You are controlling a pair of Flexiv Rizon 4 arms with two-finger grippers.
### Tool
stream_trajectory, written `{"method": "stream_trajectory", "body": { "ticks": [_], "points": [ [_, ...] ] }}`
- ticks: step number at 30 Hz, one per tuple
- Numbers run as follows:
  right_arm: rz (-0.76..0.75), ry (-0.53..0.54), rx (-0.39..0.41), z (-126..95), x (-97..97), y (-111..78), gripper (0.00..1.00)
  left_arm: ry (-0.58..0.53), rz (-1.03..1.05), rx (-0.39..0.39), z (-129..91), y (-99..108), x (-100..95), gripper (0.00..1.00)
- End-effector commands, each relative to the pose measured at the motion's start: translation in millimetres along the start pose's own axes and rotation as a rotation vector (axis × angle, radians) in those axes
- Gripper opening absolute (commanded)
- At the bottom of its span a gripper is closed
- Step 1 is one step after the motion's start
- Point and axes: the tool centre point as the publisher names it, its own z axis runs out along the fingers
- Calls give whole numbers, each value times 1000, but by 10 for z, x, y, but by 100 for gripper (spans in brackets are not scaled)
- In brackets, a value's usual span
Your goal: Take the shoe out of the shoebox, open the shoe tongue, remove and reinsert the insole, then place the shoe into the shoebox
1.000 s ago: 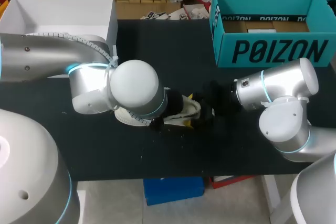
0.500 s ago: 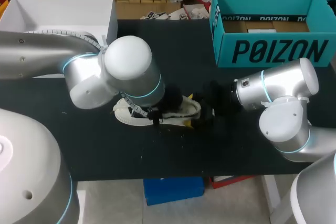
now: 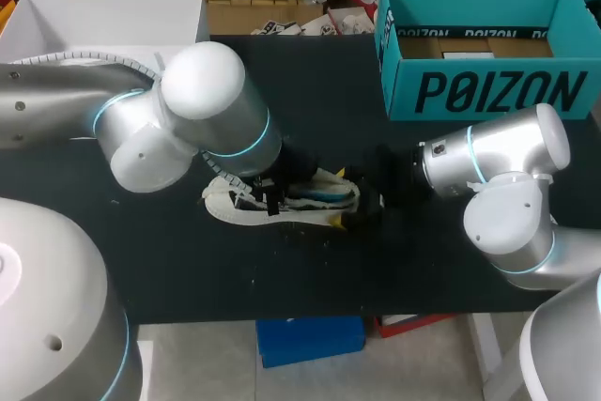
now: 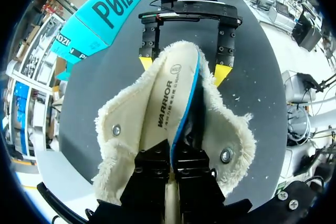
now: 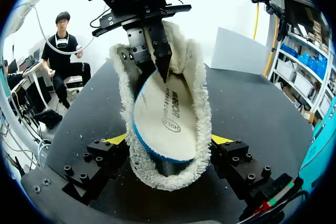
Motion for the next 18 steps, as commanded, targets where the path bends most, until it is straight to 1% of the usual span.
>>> {"method": "stream_trajectory", "body": {
  "ticks": [1,9,18],
  "points": [
    [1,-2,3,9,4,-21,0,9,0,23,-63,84,-10,0],
    [1,-2,3,9,4,-21,0,27,4,70,-135,75,7,0],
    [1,-2,3,9,4,-21,0,42,28,102,-121,-73,51,0]
  ]
}}
